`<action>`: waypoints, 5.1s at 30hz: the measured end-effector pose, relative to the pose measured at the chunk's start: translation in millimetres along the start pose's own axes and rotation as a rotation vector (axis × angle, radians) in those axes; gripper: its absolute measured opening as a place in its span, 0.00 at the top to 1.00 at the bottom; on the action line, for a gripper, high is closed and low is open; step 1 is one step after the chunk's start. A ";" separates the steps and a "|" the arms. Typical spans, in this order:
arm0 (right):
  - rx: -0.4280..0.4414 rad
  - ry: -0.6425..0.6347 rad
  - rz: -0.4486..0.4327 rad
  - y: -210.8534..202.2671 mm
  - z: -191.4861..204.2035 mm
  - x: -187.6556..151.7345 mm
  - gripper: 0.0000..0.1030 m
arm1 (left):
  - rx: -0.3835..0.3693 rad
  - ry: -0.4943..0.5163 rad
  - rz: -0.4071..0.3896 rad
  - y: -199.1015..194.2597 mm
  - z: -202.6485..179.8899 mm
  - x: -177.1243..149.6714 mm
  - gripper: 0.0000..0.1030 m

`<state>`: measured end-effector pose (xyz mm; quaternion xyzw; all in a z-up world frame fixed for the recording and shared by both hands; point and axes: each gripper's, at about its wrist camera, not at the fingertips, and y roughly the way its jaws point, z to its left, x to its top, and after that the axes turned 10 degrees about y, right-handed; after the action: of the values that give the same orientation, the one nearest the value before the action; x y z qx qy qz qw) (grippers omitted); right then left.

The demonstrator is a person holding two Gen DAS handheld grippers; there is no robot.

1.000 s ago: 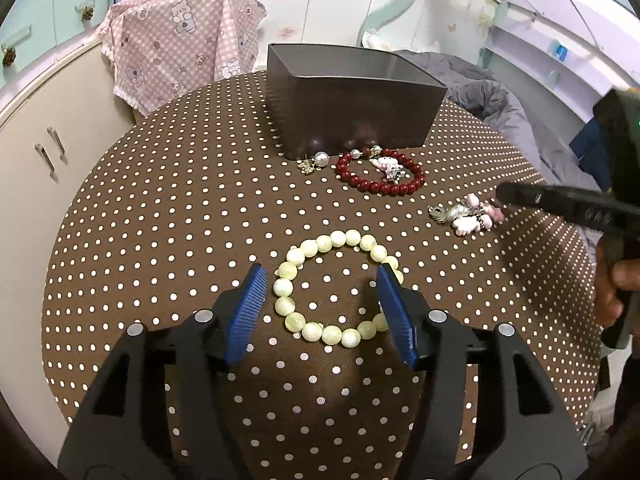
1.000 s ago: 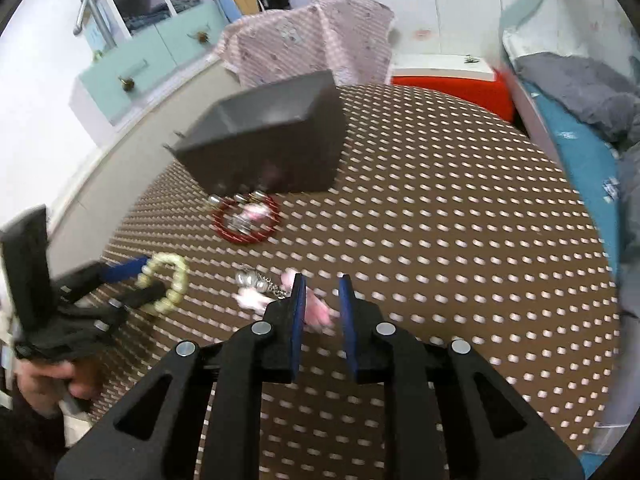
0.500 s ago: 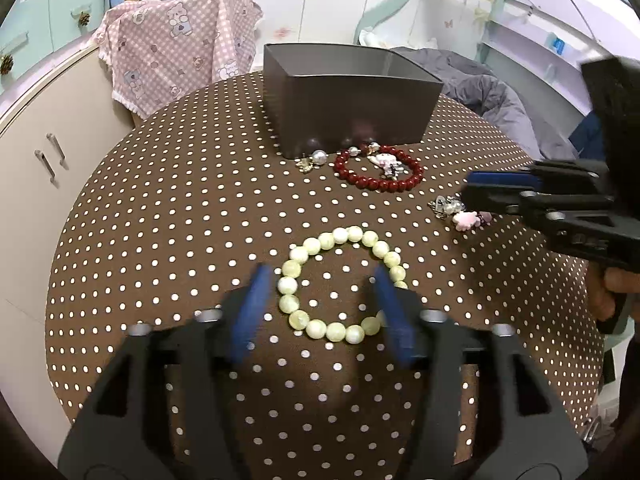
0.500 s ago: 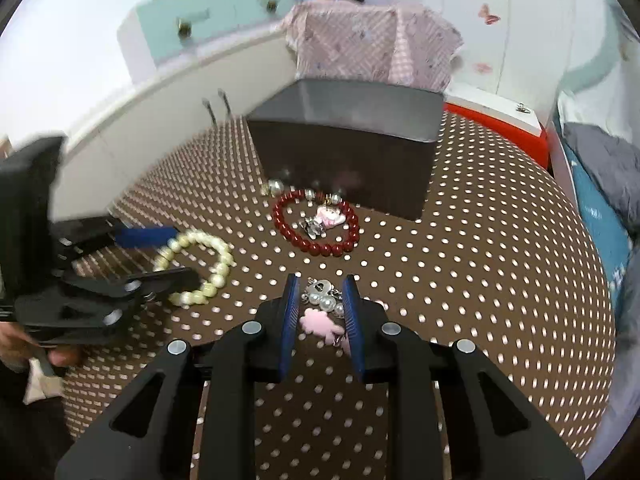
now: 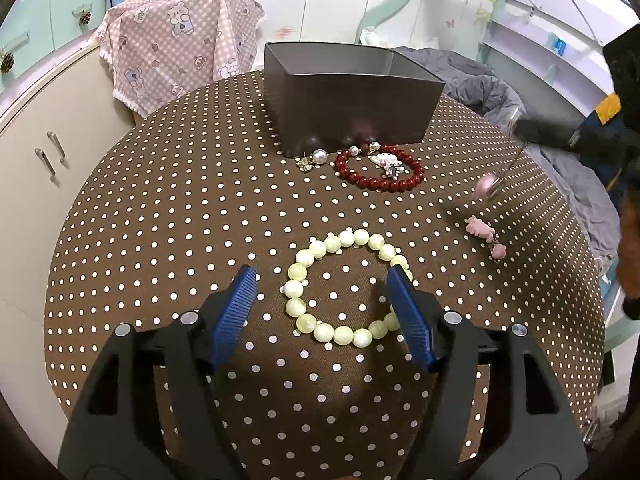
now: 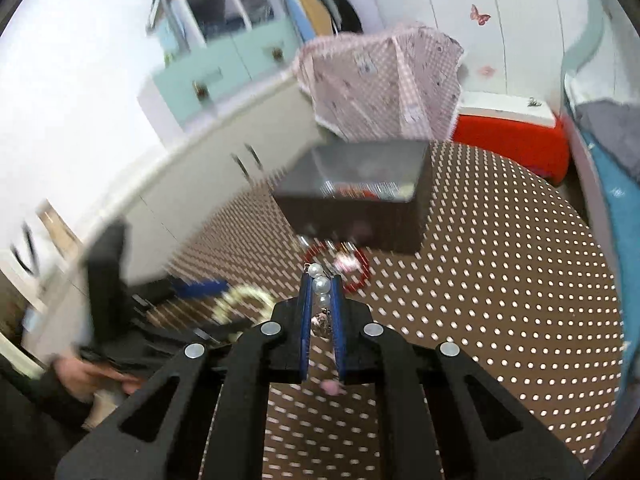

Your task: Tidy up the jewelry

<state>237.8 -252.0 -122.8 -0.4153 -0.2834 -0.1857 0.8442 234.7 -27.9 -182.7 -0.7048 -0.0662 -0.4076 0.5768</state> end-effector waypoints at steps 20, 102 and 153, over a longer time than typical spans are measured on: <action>0.162 0.215 0.042 0.3 -24.4 6.9 0.92 | -0.027 0.128 -0.126 -22.0 -20.0 16.3 0.13; -0.105 -0.316 0.178 52.3 70.9 -69.6 0.91 | -0.177 0.101 -0.053 -18.8 13.7 6.2 0.97; -0.191 -0.245 0.166 62.0 27.6 -24.2 0.63 | -0.063 0.116 0.034 5.6 22.7 14.9 0.91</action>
<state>244.2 -191.4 -161.5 -0.5351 -0.3300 -0.0896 0.7725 259.0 -15.7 -177.3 -0.6990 -0.0078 -0.4396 0.5639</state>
